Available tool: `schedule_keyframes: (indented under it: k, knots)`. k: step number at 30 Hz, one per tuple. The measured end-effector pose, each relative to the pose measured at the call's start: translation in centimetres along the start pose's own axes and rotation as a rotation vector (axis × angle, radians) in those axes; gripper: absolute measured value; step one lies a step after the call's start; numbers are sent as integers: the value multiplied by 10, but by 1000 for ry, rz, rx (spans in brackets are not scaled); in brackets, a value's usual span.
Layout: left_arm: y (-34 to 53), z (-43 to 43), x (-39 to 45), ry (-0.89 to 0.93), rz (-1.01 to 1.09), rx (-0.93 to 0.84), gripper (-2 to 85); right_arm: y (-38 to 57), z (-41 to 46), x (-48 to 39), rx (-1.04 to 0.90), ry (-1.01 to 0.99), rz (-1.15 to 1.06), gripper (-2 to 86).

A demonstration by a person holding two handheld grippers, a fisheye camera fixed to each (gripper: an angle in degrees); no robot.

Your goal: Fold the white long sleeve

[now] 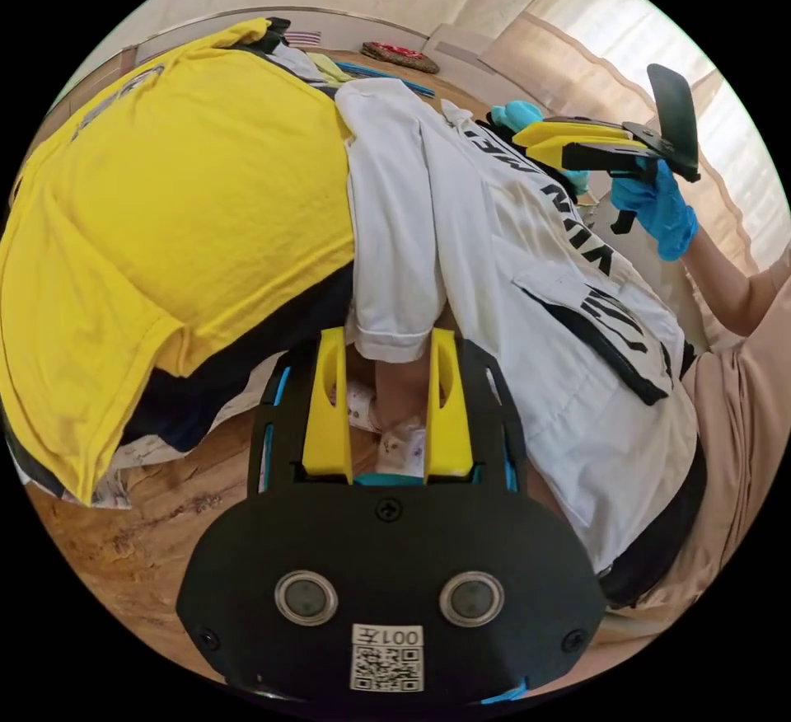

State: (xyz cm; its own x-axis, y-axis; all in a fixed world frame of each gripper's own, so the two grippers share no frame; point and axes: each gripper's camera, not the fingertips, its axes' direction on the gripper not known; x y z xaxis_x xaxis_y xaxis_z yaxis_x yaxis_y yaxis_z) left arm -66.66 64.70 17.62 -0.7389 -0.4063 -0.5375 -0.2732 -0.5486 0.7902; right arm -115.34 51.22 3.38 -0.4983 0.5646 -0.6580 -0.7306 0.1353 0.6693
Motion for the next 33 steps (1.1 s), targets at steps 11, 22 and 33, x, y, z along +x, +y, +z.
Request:
schedule_keyframes:
  k: [11, 22, 33]
  knots:
    - [42, -64, 14, -143, -145, 211, -6, 21, -2, -10, -25, 39, -5, 47]
    - [23, -155, 55, -279, -71, 294, -10, 11, 3, -80, 102, -137, -188, 97]
    - [-48, -187, 137, -169, 122, 332, -3, -9, -26, -94, 335, -42, -78, 116]
